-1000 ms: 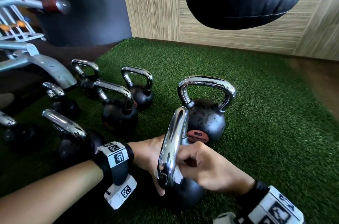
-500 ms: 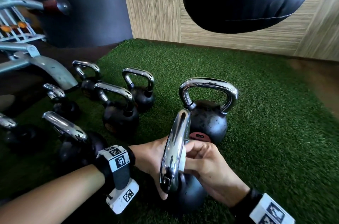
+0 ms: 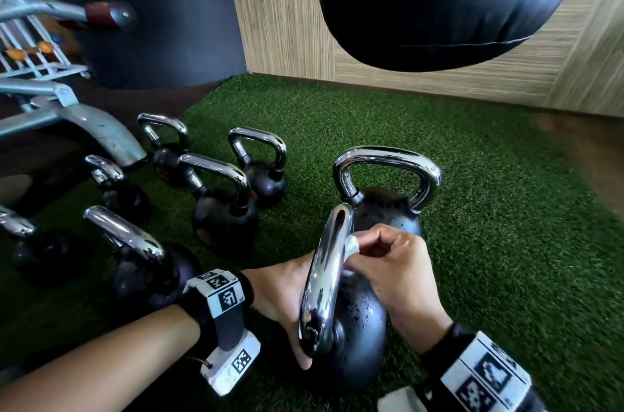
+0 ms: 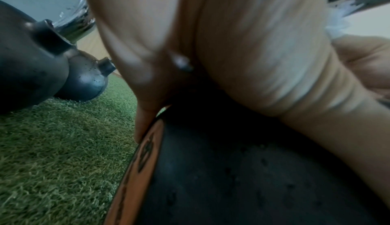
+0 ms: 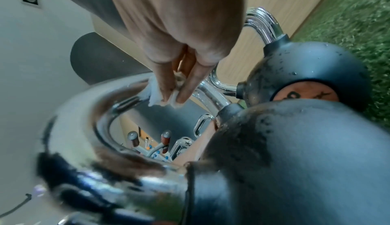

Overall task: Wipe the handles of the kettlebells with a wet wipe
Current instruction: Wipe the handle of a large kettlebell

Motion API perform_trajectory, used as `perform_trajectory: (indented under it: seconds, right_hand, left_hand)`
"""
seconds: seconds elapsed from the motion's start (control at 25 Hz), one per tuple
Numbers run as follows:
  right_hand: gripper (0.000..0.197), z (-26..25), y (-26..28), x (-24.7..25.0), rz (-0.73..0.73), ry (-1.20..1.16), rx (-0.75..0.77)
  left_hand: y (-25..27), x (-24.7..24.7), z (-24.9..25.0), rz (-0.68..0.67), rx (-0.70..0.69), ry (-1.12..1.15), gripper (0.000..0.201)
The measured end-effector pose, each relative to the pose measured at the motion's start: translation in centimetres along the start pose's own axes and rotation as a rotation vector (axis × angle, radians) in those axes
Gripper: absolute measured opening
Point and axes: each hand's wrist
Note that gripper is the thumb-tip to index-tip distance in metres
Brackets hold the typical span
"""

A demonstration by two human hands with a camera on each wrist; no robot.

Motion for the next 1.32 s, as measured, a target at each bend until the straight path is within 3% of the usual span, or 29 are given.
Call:
perform_trajectory:
  seconds: [0.08, 0.16, 0.24, 0.36, 0.44, 0.52, 0.72, 0.8, 0.92, 1.08, 1.16, 1.24, 1.32]
  right_hand:
    - [0.018, 0.2, -0.7, -0.3, 0.126, 0.13, 0.039]
    - [0.016, 0.4, -1.8, -0.7, 0.24, 0.212, 0.036]
    - [0.016, 0.7, -2.4, -1.1, 0.275, 0.302, 0.003]
    - [0.018, 1.0, -2.4, -1.3, 0.269, 0.364, -0.012]
    - [0.017, 1.0, -2.5, -1.3, 0.263, 0.421, 0.065]
    - [0.016, 1.0, -2.6, -1.4, 0.25, 0.469, 0.138]
    - [0.017, 2.1, -2.5, -1.3, 0.043, 0.657, 0.254]
    - [0.017, 1.8, -1.7, -0.5, -0.061, 0.732, 0.27]
    - [0.024, 1.2, 0.6, 0.7, -0.203, 0.676, 0.139]
    - [0.029, -1.7, 3.6, 0.2, -0.472, 0.203, -0.14]
    - [0.026, -3.2, 4.4, 0.2, -0.556, 0.007, -0.25]
    - [0.028, -3.9, 4.7, 0.1, -0.551, 0.101, -0.242]
    - [0.059, -4.5, 5.2, -0.7, -0.492, 0.453, -0.117]
  left_hand:
    - [-0.2, -0.3, -0.3, 0.063, -0.059, -0.037, 0.087]
    - [0.0, -0.9, -0.9, 0.115, -0.025, 0.002, 0.08]
    - [0.0, -0.9, -1.8, 0.129, -0.029, 0.034, 0.077]
    - [0.6, -0.4, 1.1, 0.023, -0.102, -0.121, 0.094]
    - [0.3, -0.1, 1.5, -0.03, -0.165, -0.135, 0.117]
    - [0.5, 0.1, 1.5, -0.048, -0.204, -0.152, 0.127]
    - [0.4, 0.0, 0.8, -0.026, -0.22, -0.137, 0.148]
    - [0.4, 0.0, 0.9, -0.054, -0.251, -0.183, 0.145]
    - [-0.1, 0.1, 0.5, -0.064, -0.27, -0.35, 0.127]
    - [-1.0, 0.9, -0.8, -0.105, -0.097, -0.322, 0.136]
    - [-1.3, 2.3, -0.9, -0.181, -0.081, -0.197, 0.117]
    - [-1.6, 4.1, -0.2, -0.157, -0.12, -0.016, 0.085]
    - [-2.3, 5.5, 1.1, 0.015, -0.159, 0.136, 0.088]
Point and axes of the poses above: each hand's wrist, its own y-axis away from the middle knuckle, its own x-axis out of the back of the hand, z = x × y, and after that the axes turned 4 degrees about z, right-handed
